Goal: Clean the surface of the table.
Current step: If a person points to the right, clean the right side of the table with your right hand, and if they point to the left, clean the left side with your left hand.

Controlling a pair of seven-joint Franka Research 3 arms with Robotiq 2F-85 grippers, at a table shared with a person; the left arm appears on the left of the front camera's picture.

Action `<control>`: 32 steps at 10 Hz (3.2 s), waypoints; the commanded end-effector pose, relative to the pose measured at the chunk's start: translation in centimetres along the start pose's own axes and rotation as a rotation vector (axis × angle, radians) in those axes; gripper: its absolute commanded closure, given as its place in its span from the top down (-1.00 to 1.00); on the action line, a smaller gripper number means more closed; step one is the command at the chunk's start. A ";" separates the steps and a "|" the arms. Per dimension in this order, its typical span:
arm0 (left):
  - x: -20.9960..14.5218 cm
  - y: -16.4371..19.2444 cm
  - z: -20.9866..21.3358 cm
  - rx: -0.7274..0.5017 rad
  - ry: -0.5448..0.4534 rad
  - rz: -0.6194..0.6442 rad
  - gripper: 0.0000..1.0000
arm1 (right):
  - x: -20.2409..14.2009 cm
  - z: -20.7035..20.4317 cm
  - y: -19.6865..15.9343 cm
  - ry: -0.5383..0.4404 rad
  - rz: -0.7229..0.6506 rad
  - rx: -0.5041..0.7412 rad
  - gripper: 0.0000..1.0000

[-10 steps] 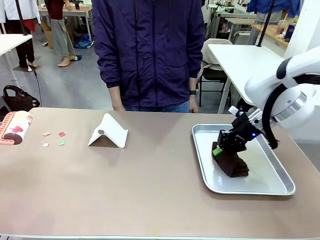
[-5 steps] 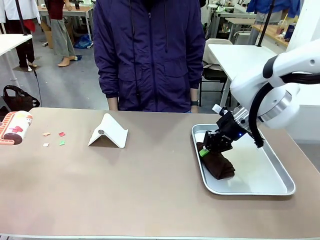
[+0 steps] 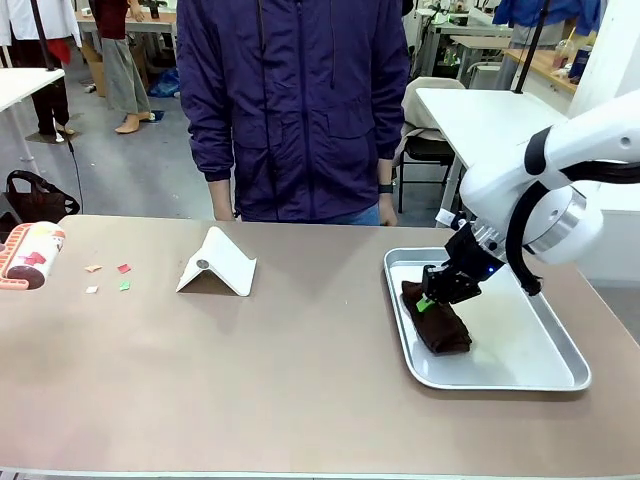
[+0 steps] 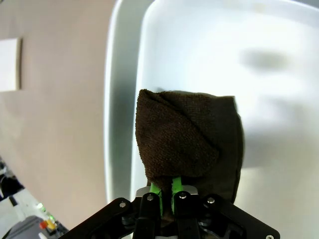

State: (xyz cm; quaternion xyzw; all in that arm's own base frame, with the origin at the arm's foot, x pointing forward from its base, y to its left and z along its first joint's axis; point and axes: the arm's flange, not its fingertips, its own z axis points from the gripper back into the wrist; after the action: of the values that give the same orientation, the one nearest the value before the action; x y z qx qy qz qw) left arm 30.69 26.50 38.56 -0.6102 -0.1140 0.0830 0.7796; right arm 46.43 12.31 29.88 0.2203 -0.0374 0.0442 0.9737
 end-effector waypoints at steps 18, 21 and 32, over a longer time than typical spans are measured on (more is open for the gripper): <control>0.0 -0.4 0.0 -0.007 -0.004 -0.005 -1.00 | -4.6 17.9 -11.1 -0.008 -0.184 1.257 -0.83; 0.0 -0.4 0.0 -0.007 -0.004 -0.005 -1.00 | -8.4 19.4 -13.0 0.074 -0.030 1.118 -0.83; 0.0 -0.4 0.0 -0.007 -0.004 -0.005 -1.00 | -10.4 19.2 -13.1 0.162 0.012 0.993 -0.83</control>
State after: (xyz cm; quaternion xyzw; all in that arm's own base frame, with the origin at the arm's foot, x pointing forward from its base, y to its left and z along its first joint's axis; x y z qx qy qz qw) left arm 30.70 26.53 38.58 -0.6099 -0.1142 0.0829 0.7798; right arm 36.55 -8.40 40.26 0.6522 0.0646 0.0786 0.7512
